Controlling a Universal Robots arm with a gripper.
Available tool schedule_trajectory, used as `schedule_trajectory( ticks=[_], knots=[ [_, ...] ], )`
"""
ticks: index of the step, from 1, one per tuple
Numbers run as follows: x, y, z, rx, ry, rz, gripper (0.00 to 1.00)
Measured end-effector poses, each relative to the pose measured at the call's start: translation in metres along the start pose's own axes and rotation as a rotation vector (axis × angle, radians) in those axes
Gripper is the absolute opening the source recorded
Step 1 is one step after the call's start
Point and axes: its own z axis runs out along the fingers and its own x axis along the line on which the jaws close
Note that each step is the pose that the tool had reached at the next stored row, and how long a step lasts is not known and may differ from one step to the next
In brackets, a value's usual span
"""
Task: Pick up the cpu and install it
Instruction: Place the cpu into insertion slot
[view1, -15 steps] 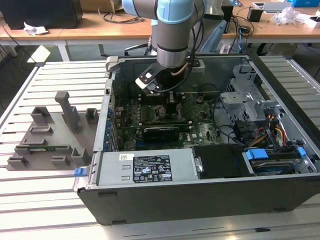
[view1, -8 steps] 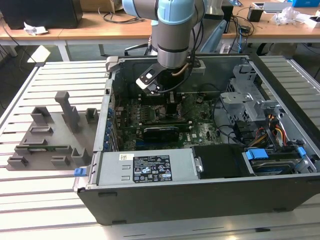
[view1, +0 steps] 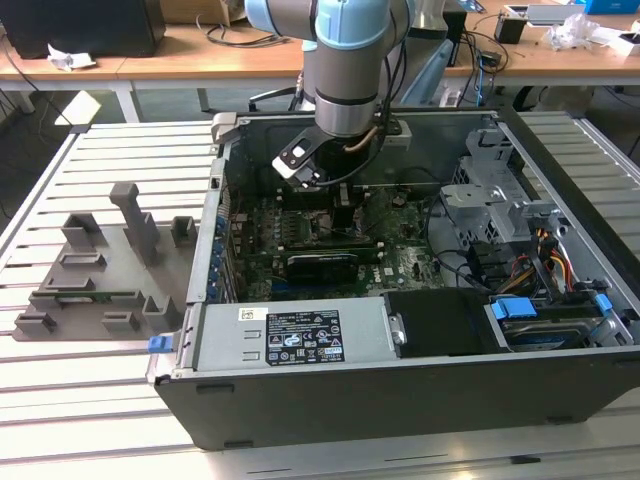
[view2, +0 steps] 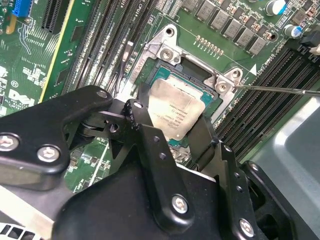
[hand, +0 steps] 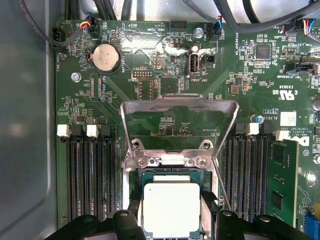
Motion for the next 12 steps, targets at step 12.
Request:
schedule_trajectory(
  ticks=[12],
  knots=[
    [0.0017, -0.0008, -0.0386, 0.0010, -0.0006, 0.000, 0.53]
  ],
)
